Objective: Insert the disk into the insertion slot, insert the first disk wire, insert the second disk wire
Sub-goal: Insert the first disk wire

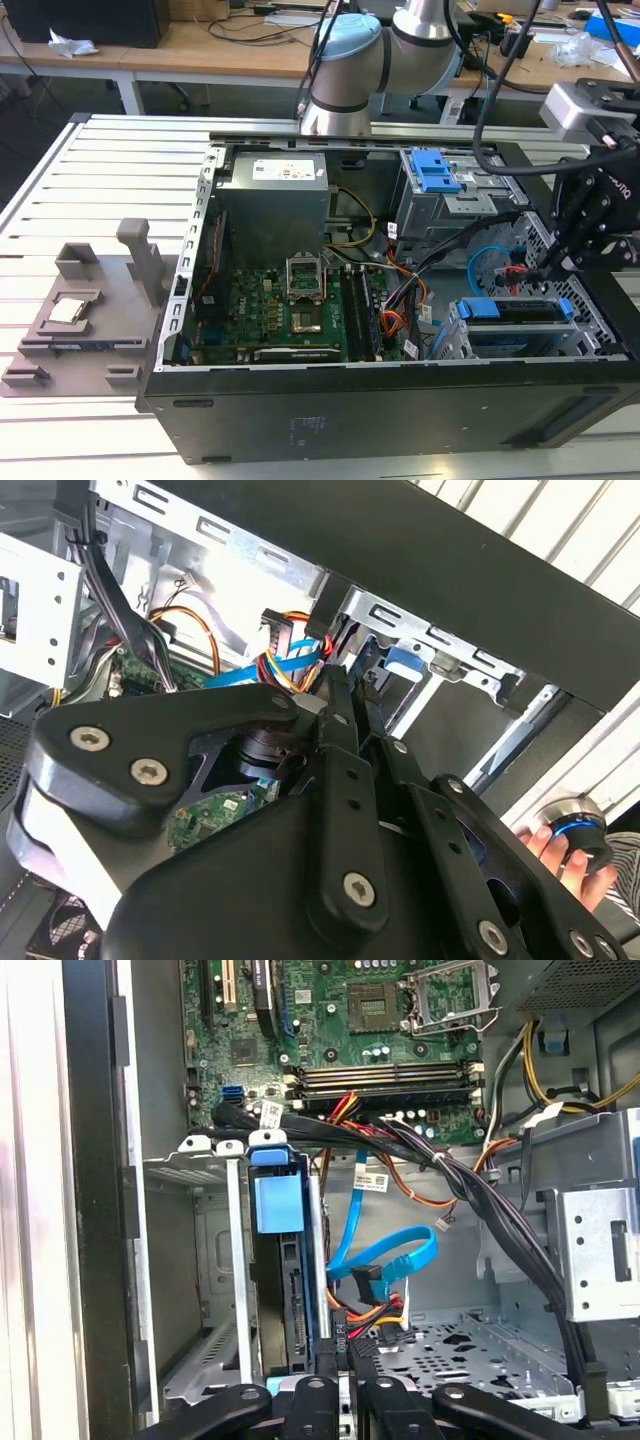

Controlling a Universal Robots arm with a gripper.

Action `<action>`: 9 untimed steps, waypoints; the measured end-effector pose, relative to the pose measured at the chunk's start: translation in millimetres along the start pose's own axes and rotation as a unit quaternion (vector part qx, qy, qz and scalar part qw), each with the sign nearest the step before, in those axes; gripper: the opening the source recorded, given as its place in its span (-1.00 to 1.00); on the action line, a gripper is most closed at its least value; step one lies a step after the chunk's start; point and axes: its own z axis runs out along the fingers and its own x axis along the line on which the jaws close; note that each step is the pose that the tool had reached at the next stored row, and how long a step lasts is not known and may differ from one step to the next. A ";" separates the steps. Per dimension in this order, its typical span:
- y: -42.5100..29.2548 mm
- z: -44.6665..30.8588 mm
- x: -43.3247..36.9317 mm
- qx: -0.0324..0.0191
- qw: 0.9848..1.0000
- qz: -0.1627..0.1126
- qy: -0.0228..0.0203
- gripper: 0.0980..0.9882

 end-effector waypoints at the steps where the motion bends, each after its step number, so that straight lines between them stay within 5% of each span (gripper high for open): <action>1: -0.1 0.1 1.1 0.000 1.000 0.000 0.000 -0.84; 9: -1.2 1.1 7.0 0.000 1.000 0.000 0.000 -0.84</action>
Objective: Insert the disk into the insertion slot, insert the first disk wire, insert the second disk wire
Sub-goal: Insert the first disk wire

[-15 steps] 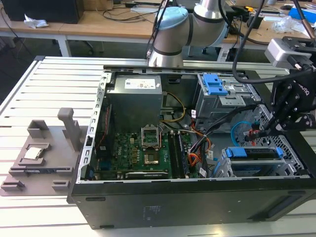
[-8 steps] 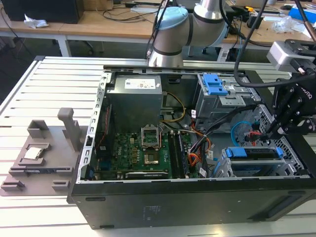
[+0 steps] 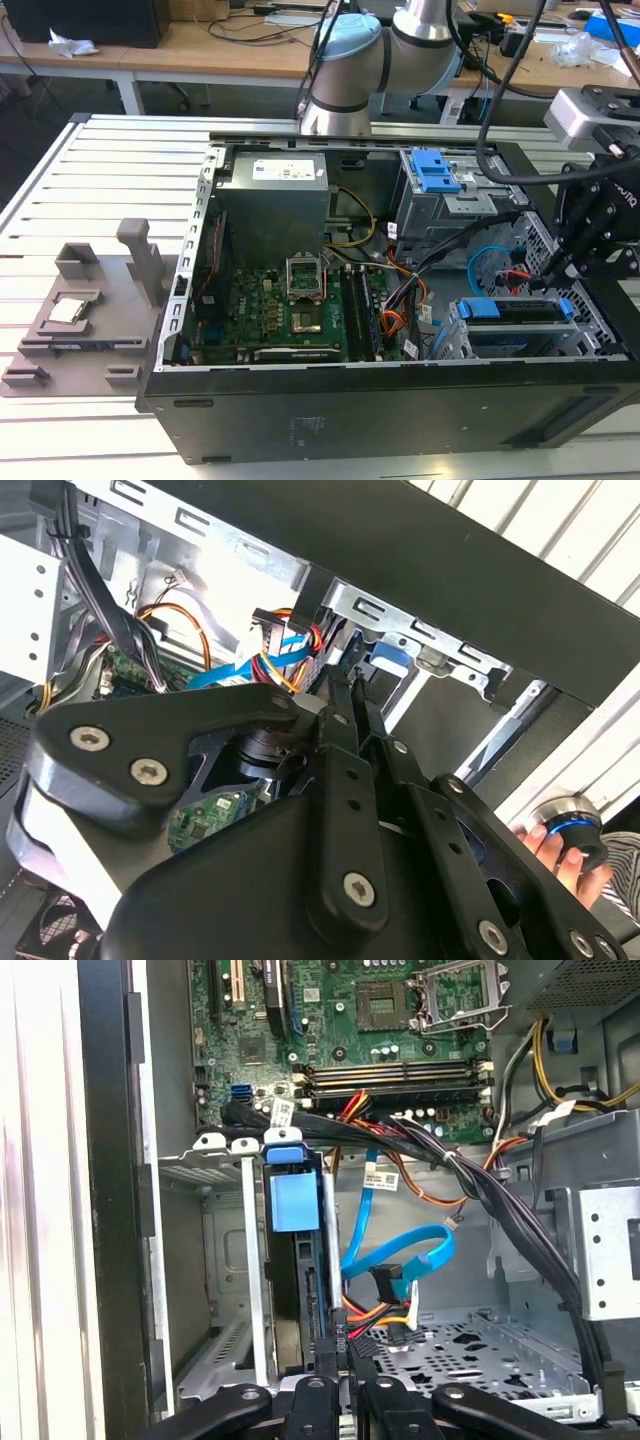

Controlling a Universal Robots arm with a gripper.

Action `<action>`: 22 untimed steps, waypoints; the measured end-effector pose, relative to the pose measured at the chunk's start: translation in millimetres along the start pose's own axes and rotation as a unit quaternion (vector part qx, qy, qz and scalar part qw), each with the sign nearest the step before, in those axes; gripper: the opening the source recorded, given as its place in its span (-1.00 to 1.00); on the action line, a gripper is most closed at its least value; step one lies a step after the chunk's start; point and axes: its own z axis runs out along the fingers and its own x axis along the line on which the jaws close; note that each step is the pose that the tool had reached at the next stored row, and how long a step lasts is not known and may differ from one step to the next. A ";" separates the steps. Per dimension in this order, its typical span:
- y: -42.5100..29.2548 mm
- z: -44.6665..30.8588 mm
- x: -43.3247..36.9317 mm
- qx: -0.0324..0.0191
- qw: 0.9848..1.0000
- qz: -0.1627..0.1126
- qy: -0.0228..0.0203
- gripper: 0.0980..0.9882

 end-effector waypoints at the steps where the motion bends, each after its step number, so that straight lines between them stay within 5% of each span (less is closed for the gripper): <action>1: -0.6 0.4 0.8 0.000 1.000 0.000 0.000 -0.84; 22: 2.7 10.7 12.3 0.000 1.000 0.000 0.000 -0.84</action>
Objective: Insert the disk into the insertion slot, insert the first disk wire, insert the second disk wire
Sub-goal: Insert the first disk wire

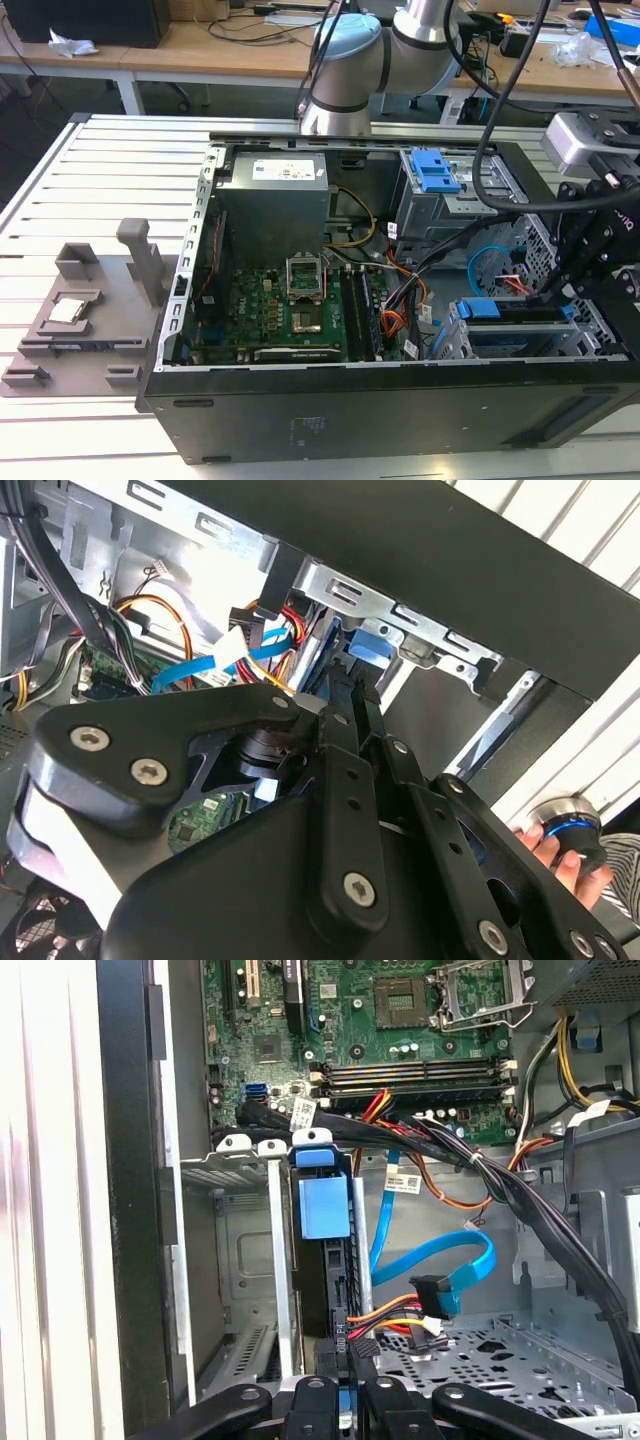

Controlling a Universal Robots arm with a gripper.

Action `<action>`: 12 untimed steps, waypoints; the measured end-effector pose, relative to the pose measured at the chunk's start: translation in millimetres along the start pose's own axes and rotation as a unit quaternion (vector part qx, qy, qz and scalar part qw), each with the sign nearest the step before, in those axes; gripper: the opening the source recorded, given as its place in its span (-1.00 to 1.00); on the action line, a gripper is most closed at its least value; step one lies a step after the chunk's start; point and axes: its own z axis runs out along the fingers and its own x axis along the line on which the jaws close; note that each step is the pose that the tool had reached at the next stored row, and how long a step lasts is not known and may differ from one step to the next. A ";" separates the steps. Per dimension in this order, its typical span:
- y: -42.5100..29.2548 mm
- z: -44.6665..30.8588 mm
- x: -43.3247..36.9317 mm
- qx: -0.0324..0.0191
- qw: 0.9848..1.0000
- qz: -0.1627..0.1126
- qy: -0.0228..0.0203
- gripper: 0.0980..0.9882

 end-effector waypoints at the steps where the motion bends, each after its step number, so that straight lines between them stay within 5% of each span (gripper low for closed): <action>1: 0.0 0.2 -0.5 0.000 1.000 0.000 0.000 -0.84; 12: -1.1 5.7 -3.5 0.000 1.000 0.000 0.000 -0.84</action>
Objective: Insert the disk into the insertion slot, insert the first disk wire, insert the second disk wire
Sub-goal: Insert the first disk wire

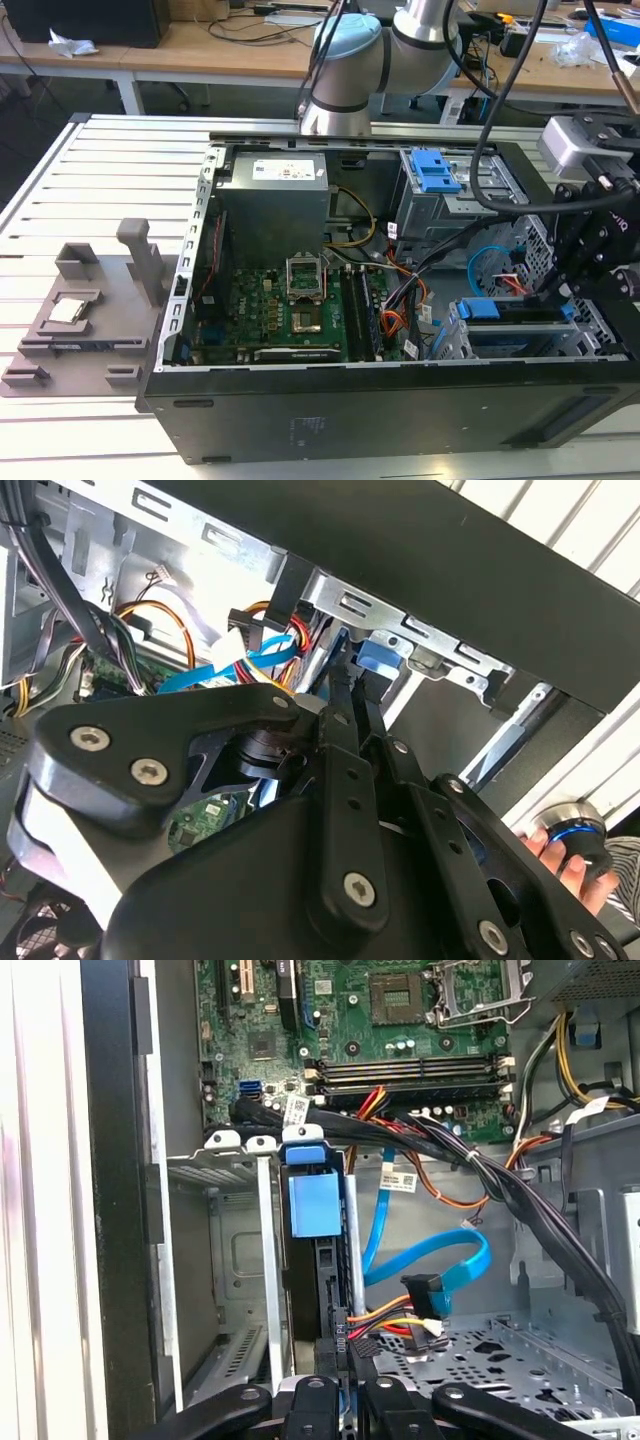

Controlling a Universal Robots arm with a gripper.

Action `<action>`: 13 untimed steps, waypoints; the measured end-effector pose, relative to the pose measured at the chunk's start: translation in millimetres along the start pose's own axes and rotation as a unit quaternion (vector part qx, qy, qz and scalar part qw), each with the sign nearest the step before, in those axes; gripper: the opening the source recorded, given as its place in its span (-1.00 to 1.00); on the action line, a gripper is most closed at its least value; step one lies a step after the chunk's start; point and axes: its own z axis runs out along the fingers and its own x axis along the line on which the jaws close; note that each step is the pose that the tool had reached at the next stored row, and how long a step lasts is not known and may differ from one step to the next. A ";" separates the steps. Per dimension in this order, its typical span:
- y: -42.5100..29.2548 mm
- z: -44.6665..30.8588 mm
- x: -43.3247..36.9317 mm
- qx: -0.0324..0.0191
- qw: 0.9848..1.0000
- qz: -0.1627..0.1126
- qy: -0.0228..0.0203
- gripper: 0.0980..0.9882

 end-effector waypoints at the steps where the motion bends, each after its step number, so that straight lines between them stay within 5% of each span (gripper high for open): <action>1: -0.3 1.3 0.1 0.000 1.000 0.000 0.000 -0.84; 12: -2.0 9.1 0.3 0.000 1.000 0.000 -0.001 -0.81; 13: -2.0 8.5 0.3 0.000 1.000 0.000 0.000 -0.67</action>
